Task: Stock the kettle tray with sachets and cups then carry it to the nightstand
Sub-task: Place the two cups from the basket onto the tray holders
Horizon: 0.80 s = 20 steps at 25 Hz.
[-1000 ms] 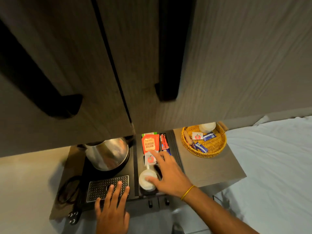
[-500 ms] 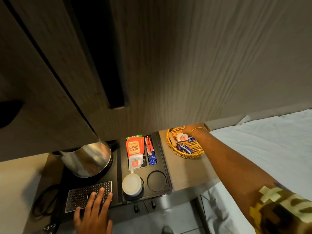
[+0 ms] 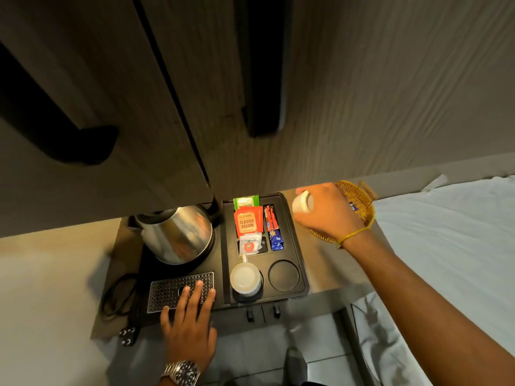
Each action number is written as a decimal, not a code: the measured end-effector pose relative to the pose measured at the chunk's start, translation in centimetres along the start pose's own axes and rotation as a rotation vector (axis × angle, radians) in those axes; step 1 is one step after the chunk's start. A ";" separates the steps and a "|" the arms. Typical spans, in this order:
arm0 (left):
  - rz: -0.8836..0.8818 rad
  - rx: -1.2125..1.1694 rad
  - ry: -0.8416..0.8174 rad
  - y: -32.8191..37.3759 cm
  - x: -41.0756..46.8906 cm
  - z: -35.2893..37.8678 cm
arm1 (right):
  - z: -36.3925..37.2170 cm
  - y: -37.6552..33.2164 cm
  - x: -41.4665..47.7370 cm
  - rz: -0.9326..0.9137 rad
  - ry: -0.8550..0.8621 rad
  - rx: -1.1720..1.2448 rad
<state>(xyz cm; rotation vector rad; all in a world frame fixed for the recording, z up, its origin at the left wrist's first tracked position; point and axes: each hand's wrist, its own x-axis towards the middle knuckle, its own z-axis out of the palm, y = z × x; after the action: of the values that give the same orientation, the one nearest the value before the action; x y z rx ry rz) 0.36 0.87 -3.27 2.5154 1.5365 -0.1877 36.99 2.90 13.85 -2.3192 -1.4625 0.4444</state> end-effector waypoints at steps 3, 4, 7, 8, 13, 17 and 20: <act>0.003 0.018 -0.023 -0.2 -0.1 0.0 | 4.0 -1.1 -3.3 -0.050 -0.141 0.059; 0.004 0.024 -0.029 -0.3 -0.1 0.0 | 5.4 -1.2 -4.2 -0.039 -0.196 0.043; 0.007 0.030 -0.024 -0.3 0.0 0.0 | 8.7 -1.1 -5.5 -0.014 -0.298 0.002; 0.009 0.029 -0.017 -0.3 0.0 0.0 | 9.3 -1.0 -5.7 -0.009 -0.308 -0.007; 0.012 0.022 0.024 -0.4 0.0 0.4 | 11.7 -0.6 -6.3 -0.005 -0.347 -0.082; 0.018 0.017 0.041 -0.6 0.1 0.7 | 12.9 -0.5 -6.4 -0.023 -0.354 -0.129; 0.023 0.025 0.049 -0.6 0.1 0.8 | 13.4 -0.2 -6.6 -0.027 -0.341 -0.130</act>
<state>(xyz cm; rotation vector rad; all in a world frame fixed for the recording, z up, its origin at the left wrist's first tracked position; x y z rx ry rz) -0.15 1.09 -4.16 2.5741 1.5318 -0.1448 28.10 -1.17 2.52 -2.4083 -1.7194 0.7907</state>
